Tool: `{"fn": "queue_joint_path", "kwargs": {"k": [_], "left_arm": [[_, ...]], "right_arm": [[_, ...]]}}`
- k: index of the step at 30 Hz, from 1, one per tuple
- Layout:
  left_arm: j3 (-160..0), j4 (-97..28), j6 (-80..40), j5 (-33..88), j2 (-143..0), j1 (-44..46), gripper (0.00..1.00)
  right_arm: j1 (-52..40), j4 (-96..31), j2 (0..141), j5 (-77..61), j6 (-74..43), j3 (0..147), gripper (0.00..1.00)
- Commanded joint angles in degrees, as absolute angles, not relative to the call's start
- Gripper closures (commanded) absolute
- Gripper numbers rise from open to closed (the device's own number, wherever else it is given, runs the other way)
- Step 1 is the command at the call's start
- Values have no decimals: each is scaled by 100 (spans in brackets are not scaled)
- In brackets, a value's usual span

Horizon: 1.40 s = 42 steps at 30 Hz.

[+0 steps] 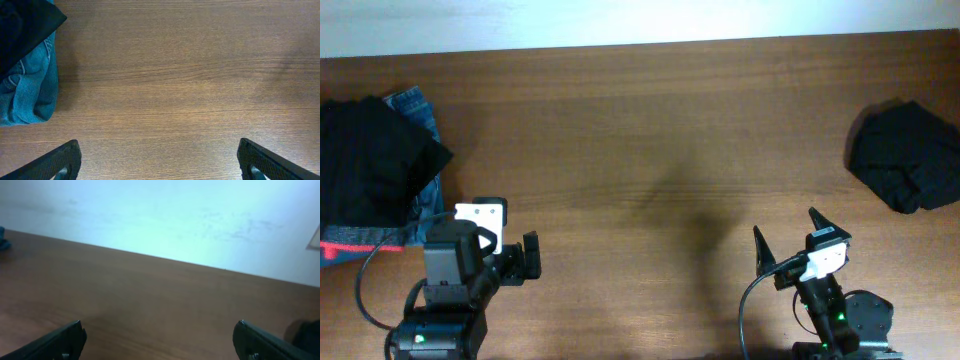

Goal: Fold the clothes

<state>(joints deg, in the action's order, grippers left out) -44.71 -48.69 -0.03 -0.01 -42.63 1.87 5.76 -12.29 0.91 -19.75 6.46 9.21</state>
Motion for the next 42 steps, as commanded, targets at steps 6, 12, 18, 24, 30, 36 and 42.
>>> {"fn": "queue_joint_path", "kwargs": {"k": [6,12,18,24,30,36,42], "left_arm": [[-4460,-4873,-56,-38,-4246,172,1],[-4460,-4873,-58,-38,-4248,172,1],[-4460,-4873,-58,-38,-4248,172,1],[-4460,-4873,-56,-38,-4248,172,1],[-4460,-4873,-56,-38,-4248,172,1],[-4460,-4873,-58,-38,-4246,172,1],[-4460,-4873,-56,-38,-4248,172,1]], "right_arm": [[198,-246,19,-917,681,274,1],[189,-14,19,-51,676,32,1],[189,-401,19,897,-102,32,1],[189,-397,19,836,126,32,1],[189,-416,21,386,102,32,1],[189,-416,21,386,102,32,1],[189,-416,21,386,102,32,1]]}}
